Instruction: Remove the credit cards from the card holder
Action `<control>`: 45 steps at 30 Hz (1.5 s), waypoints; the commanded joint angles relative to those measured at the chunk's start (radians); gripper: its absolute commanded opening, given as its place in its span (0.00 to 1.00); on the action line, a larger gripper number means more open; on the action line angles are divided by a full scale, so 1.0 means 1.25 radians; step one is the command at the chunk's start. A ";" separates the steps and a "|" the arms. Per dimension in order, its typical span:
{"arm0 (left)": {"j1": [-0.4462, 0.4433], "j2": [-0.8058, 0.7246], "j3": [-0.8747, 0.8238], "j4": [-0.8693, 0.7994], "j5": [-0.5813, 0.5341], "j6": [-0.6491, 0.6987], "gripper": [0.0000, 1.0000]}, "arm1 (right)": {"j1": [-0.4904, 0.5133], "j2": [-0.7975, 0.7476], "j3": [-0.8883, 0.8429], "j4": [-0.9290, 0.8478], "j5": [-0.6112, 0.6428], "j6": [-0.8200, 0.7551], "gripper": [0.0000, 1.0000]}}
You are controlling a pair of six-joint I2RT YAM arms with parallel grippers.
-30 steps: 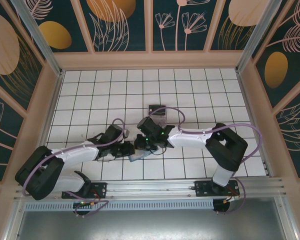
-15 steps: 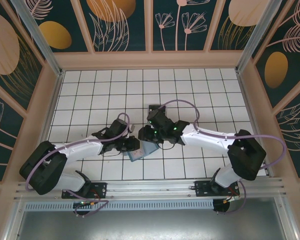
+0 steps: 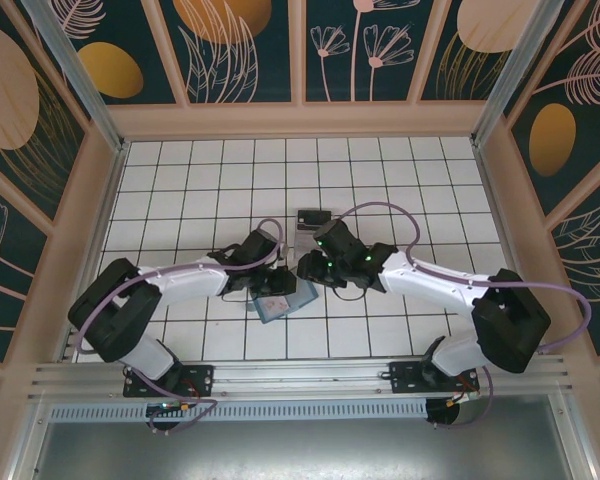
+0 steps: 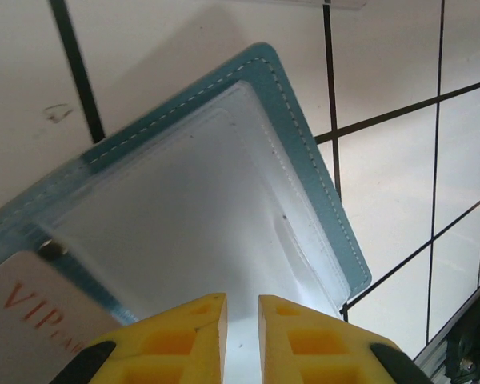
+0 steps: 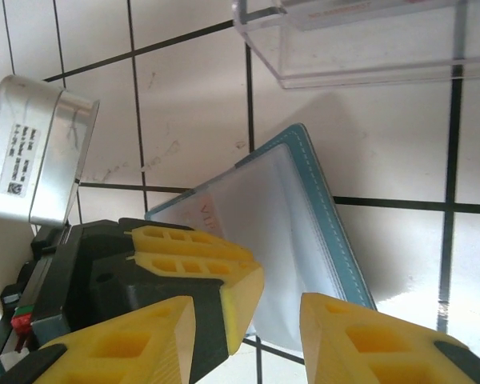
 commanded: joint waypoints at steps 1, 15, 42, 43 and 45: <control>-0.019 0.037 0.040 -0.013 -0.006 0.015 0.19 | -0.011 -0.032 -0.024 -0.024 0.021 -0.018 0.40; -0.071 0.145 0.112 -0.018 0.026 0.032 0.19 | -0.033 -0.054 -0.059 -0.013 0.005 -0.020 0.39; -0.039 -0.173 -0.089 -0.040 -0.181 -0.038 0.19 | -0.011 0.132 0.118 -0.040 -0.082 -0.111 0.38; -0.040 -0.158 -0.084 -0.032 -0.170 -0.037 0.19 | -0.011 0.131 0.122 -0.045 -0.078 -0.112 0.38; -0.040 -0.128 -0.073 -0.018 -0.153 -0.030 0.19 | -0.011 0.128 0.127 -0.055 -0.071 -0.112 0.37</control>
